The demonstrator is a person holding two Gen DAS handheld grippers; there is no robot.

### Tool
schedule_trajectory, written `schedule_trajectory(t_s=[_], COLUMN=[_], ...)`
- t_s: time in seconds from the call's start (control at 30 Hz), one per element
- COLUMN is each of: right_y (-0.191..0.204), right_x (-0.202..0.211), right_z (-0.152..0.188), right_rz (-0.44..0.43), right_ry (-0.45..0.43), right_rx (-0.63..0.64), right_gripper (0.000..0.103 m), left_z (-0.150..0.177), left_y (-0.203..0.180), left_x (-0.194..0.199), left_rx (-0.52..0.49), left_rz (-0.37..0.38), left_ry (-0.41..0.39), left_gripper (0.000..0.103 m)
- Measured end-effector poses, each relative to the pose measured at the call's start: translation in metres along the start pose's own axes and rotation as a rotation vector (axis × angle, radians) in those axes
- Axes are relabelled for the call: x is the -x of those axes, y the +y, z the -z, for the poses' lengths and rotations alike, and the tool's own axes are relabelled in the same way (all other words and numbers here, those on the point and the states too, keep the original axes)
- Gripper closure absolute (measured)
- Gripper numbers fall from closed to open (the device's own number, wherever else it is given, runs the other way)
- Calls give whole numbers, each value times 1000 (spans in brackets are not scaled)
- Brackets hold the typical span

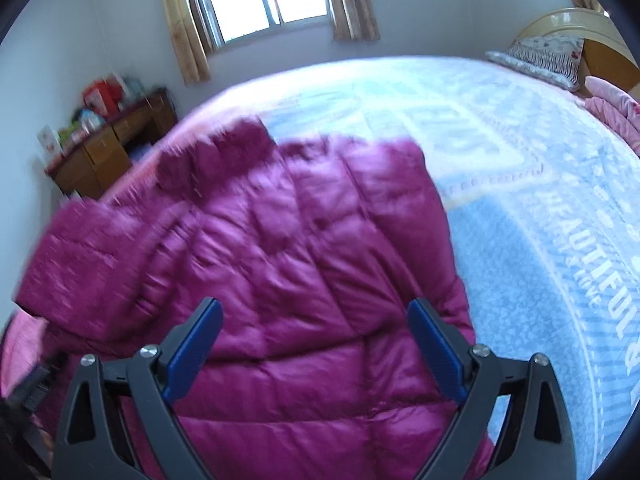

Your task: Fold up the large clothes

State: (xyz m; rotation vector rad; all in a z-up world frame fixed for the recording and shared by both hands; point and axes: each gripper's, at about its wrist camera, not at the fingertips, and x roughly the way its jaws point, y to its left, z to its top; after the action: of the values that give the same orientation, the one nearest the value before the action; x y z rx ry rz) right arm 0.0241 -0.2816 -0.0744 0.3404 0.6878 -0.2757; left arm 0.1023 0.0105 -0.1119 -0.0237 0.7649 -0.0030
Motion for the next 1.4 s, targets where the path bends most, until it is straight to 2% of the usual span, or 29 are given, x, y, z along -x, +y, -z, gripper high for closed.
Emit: schedule_trajectory(t_s=[0.07,0.17,0.27,0.37,0.4,0.43,0.5,0.57,0.6,0.67,0.87,0.97,1.07,1.23,1.3,1.4], right_y=[13,43,67,81,84,85,86,88,88,87,69,62,51,50,50,46], right_x=[7,-2,-23,-49,-58,-60,-57,-53,-48,-37,-14,-19,-35,-43,-42,-33], right_z=[-8,-22,-25,-21,-18,-15,-12,-12,-13,-15,-23,-22,-12,-4,-3,-1], right_rz=[-46,-111,-110,-139,-150,-147,-136,-124,-118,-83,-16,40,79,101,104,92], right_ry=[-18,25,70,147,177,177,154,142,128,79,-7,3,54,58,58,46], right_rx=[5,54,96,101,95,97,127,168,181,208,230,248,240,257,262,246], right_gripper=[7,7,9,35,39,41,64,75,80,82,83,83,82,71,60,51], left_z=[0,-5,-5,-5,-5,-4,-4,-4,-4,-4,-4,-4,-4,-4,-4,-8], left_y=[-3,-3,-4,-5,-5,-4,-4,-5,-5,-5,-5,-5,-6,-5,-5,-6], left_x=[-4,-5,-6,-6,-7,-6,-6,-6,-6,-6,-7,-7,-8,-8,-7,-3], left_rx=[-5,2,6,3,2,2,2,1,2,2,0,-2,-3,-5,-4,-21], left_rz=[-6,3,6,7,8,9,11,11,11,11,8,5,3,0,-2,-10], left_ry=[0,2,1,2,2,1,0,0,1,1,1,2,2,5,10,35], left_gripper=[24,22,20,18,18,18,17,17,17,17,16,16,16,16,16,16])
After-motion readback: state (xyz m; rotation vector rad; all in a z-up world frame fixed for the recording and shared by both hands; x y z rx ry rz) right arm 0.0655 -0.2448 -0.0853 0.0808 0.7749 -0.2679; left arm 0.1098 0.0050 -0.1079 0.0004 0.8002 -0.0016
